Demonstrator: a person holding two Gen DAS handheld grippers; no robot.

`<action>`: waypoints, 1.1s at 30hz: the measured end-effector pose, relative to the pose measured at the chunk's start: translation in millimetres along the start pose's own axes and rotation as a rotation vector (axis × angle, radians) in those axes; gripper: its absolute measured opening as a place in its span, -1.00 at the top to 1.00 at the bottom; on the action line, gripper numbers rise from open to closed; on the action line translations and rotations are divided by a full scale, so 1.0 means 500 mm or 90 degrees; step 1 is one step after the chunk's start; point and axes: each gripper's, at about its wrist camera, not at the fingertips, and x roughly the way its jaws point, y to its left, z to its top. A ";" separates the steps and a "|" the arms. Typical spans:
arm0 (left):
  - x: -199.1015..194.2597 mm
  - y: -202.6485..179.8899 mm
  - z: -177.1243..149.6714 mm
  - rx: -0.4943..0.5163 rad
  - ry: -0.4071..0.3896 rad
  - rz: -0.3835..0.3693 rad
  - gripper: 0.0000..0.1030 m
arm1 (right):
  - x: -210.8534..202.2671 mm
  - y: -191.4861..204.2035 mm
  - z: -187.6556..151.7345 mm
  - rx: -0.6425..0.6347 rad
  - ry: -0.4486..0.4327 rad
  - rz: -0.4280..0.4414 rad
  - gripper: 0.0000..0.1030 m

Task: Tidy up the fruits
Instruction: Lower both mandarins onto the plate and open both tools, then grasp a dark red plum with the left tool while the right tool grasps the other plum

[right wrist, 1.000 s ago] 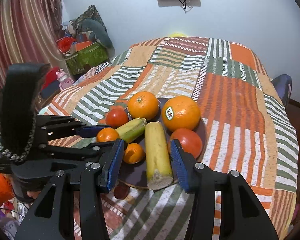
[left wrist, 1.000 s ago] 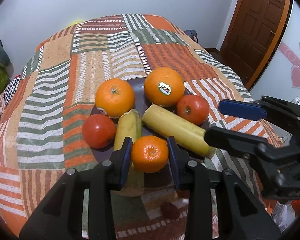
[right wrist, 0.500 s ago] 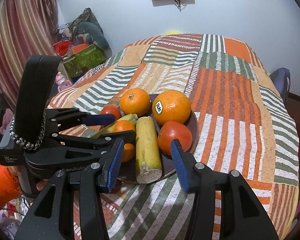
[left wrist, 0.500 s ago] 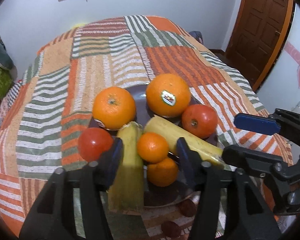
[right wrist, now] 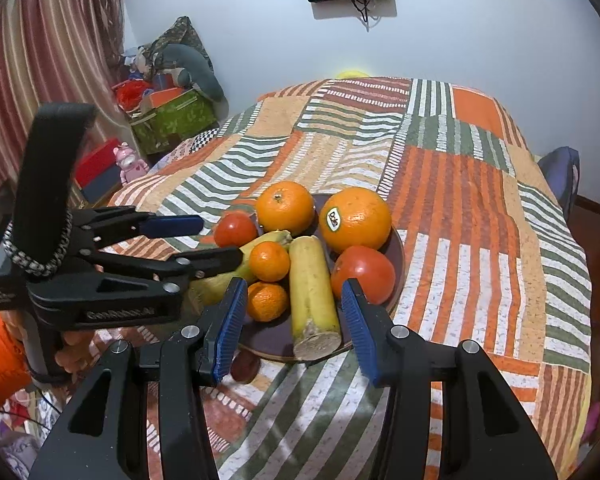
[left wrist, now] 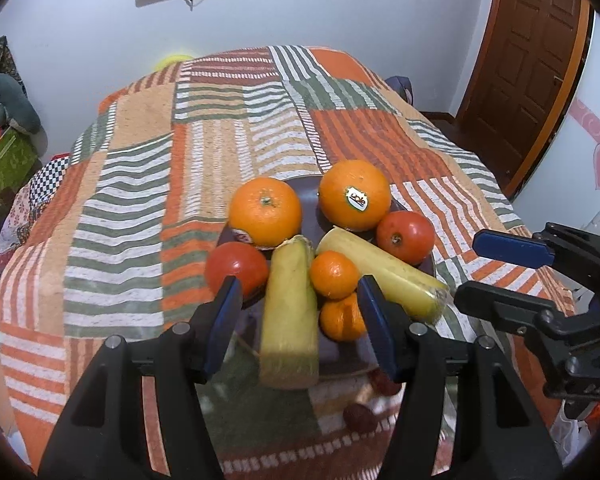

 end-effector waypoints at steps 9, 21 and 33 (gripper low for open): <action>-0.061 0.015 -0.060 -0.002 0.025 -0.018 -0.26 | -0.017 0.039 -0.028 -0.009 0.009 0.006 0.12; -0.056 -0.011 -0.157 0.000 0.087 -0.046 -0.22 | -0.023 0.071 -0.104 0.009 0.044 0.013 0.12; 0.008 -0.074 -0.165 0.038 0.114 -0.083 0.26 | -0.010 0.057 -0.138 0.022 0.063 0.011 0.18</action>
